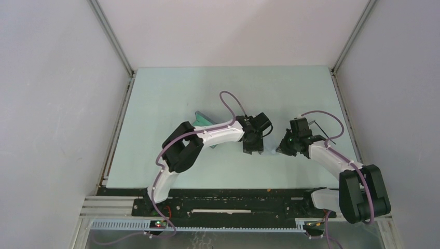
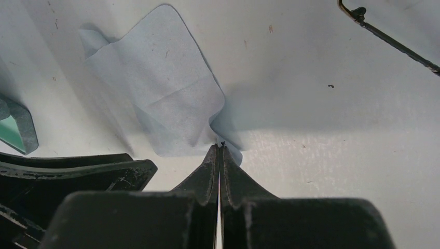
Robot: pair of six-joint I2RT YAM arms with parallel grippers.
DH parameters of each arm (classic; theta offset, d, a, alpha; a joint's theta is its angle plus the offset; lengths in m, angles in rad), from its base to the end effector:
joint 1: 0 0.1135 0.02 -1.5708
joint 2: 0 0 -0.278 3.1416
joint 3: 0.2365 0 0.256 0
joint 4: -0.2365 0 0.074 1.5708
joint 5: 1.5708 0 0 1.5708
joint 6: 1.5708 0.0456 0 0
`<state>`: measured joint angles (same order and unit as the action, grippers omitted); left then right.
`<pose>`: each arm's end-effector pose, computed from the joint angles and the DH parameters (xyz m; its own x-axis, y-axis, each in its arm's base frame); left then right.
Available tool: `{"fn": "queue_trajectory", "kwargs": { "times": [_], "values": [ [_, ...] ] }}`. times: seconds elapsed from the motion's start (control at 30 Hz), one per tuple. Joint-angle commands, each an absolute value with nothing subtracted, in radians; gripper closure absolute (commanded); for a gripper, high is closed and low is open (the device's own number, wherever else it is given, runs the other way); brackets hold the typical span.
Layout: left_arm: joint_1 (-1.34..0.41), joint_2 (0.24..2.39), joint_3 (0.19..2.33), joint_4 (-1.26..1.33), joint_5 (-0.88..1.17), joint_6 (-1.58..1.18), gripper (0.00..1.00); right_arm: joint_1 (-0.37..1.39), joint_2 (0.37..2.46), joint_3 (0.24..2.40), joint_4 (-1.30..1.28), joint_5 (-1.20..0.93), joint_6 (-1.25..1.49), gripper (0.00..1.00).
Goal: Organize the sunglasses
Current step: Adjust the glasses cleaning cloth at the center of the board.
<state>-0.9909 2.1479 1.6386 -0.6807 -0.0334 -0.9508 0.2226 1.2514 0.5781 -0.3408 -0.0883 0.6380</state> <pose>0.2548 -0.3862 0.1665 -0.9705 -0.0029 -0.2412 0.0678 0.9563 -0.2845 0.2213 0.0542 0.1678 -0.8232 0.4220 -0.3799 0.2800 0.8838 0.3748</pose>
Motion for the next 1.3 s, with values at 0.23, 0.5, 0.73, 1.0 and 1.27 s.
{"fn": "queue_trajectory", "kwargs": {
  "times": [0.23, 0.5, 0.73, 1.0, 1.27],
  "values": [
    [-1.021, 2.24, 1.844, -0.836, -0.149, -1.02, 0.58, 0.216, 1.201, 0.586, -0.333, -0.081, 0.607, 1.0],
    [-1.032, 2.262, 1.844, -0.843, -0.112, -1.046, 0.6, 0.215, 1.173, 0.577, -0.347, -0.066, 0.6, 1.0],
    [-1.034, 2.289, 1.843, -0.812, -0.077, -1.06, 0.65, 0.215, 1.18, 0.569, -0.334, -0.075, 0.607, 1.0],
    [-1.031, 2.301, 1.836, -0.78, -0.069, -1.077, 0.71, 0.215, 1.172, 0.569, -0.337, -0.076, 0.604, 1.0],
    [-1.016, 2.322, 1.827, -0.76, -0.058, -1.084, 0.88, 0.215, 1.179, 0.569, -0.344, -0.078, 0.599, 1.0]
  ]
}}
